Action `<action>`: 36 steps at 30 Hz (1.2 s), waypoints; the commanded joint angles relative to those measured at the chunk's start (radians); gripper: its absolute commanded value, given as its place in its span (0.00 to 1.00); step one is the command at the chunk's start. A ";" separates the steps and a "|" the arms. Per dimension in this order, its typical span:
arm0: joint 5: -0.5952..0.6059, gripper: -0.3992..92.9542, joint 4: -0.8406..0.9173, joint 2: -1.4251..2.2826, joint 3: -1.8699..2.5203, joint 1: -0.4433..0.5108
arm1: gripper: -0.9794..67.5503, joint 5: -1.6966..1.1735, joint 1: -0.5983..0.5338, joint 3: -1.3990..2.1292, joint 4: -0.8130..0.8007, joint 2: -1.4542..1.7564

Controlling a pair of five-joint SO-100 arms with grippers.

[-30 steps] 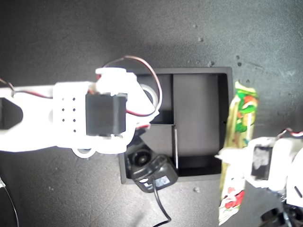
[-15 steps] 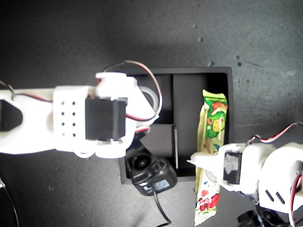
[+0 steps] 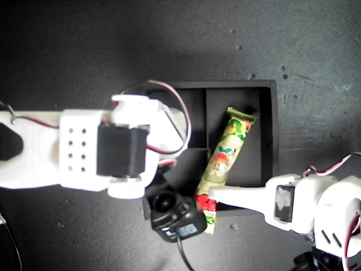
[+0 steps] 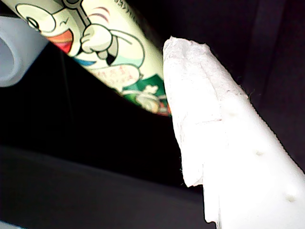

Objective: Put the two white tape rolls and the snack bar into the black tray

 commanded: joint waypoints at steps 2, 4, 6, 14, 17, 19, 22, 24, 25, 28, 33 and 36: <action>-0.046 0.19 0.020 0.492 0.310 0.006 | 0.48 0.106 0.072 -0.075 0.124 0.115; -0.137 0.19 0.014 0.658 0.485 0.081 | 0.31 0.212 0.106 0.057 0.124 0.224; -0.256 0.19 -0.037 0.778 0.666 0.196 | 0.11 0.353 0.138 0.249 0.124 0.342; -0.652 0.19 -0.584 1.088 1.453 0.488 | 0.01 0.644 0.071 0.850 -0.057 0.704; -0.686 0.18 -0.784 1.143 1.629 0.491 | 0.01 0.701 0.048 0.982 -0.133 0.759; -0.692 0.18 -0.845 1.129 1.672 0.480 | 0.01 0.726 0.034 1.032 -0.167 0.765; -0.687 0.18 -0.896 1.068 1.681 0.462 | 0.01 0.755 0.015 1.098 -0.216 0.765; -0.676 0.18 -0.928 1.025 1.681 0.449 | 0.01 0.772 0.003 1.138 -0.250 0.767; -0.670 0.18 -0.942 1.006 1.678 0.443 | 0.01 0.779 -0.002 1.158 -0.264 0.767; -0.650 0.18 -0.953 0.966 1.643 0.437 | 0.01 0.802 -0.012 1.213 -0.307 0.767; -0.624 0.18 -0.953 0.914 1.605 0.422 | 0.01 0.815 -0.021 1.266 -0.354 0.767; -0.620 0.18 -0.953 0.896 1.594 0.419 | 0.01 0.816 -0.026 1.282 -0.370 0.767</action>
